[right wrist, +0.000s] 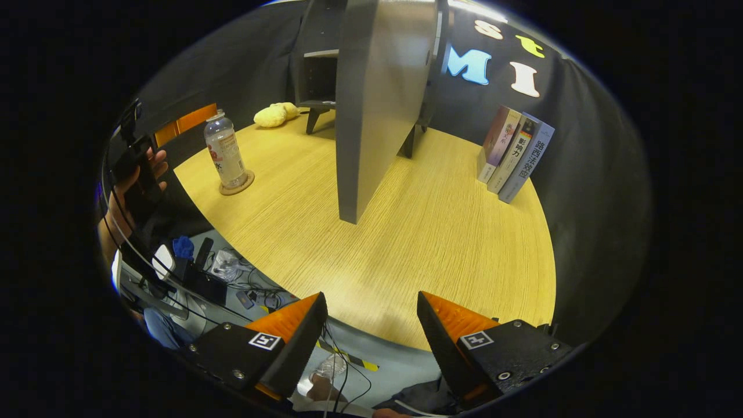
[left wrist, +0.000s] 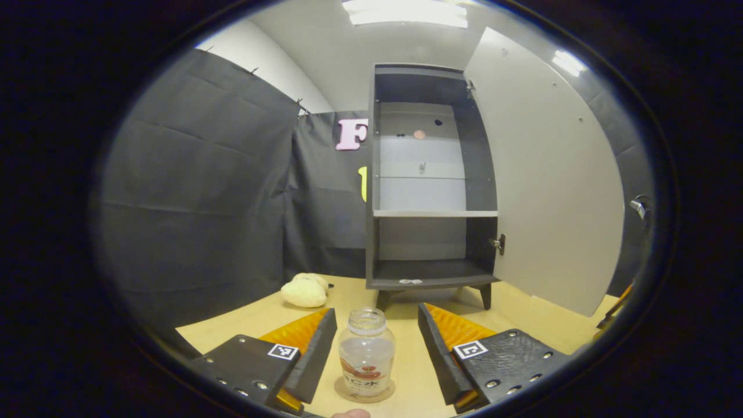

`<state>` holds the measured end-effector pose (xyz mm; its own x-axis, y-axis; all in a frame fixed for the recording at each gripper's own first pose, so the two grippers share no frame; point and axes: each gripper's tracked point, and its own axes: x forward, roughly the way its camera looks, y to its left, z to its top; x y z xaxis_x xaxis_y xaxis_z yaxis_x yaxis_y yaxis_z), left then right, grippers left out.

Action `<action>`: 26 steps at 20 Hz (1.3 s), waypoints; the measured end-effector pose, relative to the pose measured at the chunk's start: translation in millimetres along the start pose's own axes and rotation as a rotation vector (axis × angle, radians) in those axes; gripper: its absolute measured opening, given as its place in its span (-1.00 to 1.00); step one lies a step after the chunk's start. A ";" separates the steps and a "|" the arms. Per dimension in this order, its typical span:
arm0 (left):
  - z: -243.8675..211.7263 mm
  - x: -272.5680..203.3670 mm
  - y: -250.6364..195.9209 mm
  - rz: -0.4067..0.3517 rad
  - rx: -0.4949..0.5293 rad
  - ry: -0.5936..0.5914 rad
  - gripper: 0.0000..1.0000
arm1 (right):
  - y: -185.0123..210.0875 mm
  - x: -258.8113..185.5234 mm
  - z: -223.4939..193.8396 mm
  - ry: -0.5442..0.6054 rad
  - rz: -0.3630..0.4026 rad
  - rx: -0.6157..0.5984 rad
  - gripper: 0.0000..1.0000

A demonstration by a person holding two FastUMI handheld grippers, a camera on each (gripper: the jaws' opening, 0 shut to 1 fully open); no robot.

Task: Open the cabinet door with the right hand, grasp the bottle in the cabinet with the left hand and place it on the coaster, then close the cabinet door with the right hand.

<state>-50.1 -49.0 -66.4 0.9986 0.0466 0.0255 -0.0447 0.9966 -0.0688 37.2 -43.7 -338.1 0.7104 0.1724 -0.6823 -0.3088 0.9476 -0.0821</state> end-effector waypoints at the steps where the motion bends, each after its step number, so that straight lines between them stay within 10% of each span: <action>1: 9.5 0.3 -0.8 0.000 0.009 0.003 0.62 | -1.7 -0.5 1.7 -0.010 -0.002 0.009 0.92; 9: 93.0 -8.8 -2.3 0.029 0.004 -0.014 0.62 | -73.0 -34.1 42.0 -0.132 -0.128 0.160 0.92; 15: 125.3 -9.4 -17.8 0.001 -0.004 0.024 0.62 | -141.4 -90.8 151.0 -0.409 -0.233 0.246 0.91; 26: 216.1 -32.0 -22.5 0.035 0.109 0.007 0.73 | -142.6 -193.9 289.4 -0.764 -0.239 0.274 0.91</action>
<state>-87.3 -58.3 149.8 0.9965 0.0815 0.0177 -0.0821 0.9958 0.0398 126.5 -134.4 16.2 0.9998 0.0004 0.0175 -0.0019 0.9964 0.0844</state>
